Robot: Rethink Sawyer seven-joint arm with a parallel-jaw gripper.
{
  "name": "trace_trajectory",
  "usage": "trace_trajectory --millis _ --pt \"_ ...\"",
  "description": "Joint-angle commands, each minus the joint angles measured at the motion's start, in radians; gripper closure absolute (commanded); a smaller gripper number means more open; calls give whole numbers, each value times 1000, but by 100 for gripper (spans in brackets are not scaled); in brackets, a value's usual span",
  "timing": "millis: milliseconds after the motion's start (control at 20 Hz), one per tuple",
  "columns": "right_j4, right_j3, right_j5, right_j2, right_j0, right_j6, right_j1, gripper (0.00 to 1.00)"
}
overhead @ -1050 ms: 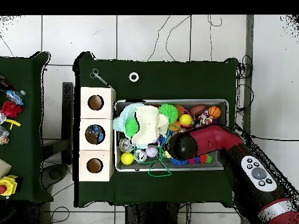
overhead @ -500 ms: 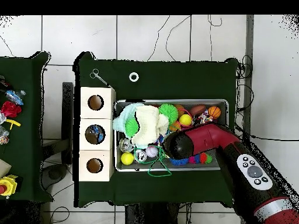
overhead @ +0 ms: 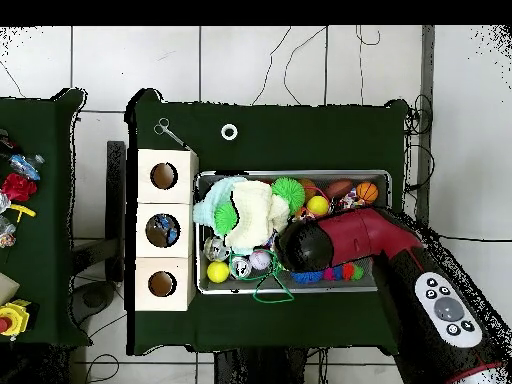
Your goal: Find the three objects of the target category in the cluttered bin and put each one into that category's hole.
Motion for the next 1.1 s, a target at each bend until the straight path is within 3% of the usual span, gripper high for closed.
trace_trajectory --millis 50,300,550,1100 --pt "136 48 158 26 26 -13 -169 100" --pt "199 37 195 25 53 -19 -200 100" --pt "243 16 136 14 112 75 -169 100" --pt "251 -34 79 -90 230 194 -137 100"
